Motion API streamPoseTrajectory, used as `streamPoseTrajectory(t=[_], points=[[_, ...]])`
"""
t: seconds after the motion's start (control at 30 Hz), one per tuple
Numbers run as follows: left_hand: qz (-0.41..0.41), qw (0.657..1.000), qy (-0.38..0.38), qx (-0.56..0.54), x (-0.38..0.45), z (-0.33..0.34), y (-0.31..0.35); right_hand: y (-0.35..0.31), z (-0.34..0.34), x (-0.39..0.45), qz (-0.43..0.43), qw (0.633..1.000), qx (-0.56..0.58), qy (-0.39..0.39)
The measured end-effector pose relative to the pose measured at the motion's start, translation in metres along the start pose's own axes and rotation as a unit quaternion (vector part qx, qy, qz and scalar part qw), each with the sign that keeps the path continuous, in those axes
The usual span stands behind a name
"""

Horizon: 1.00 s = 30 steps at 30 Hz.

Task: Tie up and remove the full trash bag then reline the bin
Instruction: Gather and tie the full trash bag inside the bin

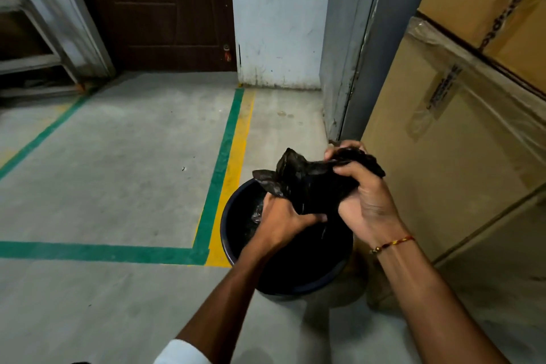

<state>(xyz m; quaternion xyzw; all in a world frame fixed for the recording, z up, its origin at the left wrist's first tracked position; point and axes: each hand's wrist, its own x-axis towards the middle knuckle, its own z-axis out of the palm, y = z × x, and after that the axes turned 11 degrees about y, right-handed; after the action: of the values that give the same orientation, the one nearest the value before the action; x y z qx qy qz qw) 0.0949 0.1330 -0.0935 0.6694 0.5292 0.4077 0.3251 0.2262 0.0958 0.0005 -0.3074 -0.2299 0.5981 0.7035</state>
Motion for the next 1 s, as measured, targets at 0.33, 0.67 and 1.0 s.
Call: streamPoseTrajectory(t=[0.33, 0.67, 1.0], points=[[-0.010, 0.996, 0.088, -0.026, -0.014, 0.010, -0.010, -0.059, -0.005, 0.022, -0.110, 0.941, -0.308, 0.088], [0.106, 0.983, 0.129, -0.076, -0.028, 0.004, 0.015, -0.009, 0.007, 0.040, -0.026, 0.594, -0.789, -0.154], [0.036, 0.981, 0.101, -0.162, -0.027, -0.005, 0.028, -0.024, 0.024, 0.032, -0.023, 0.801, -0.596, -0.047]])
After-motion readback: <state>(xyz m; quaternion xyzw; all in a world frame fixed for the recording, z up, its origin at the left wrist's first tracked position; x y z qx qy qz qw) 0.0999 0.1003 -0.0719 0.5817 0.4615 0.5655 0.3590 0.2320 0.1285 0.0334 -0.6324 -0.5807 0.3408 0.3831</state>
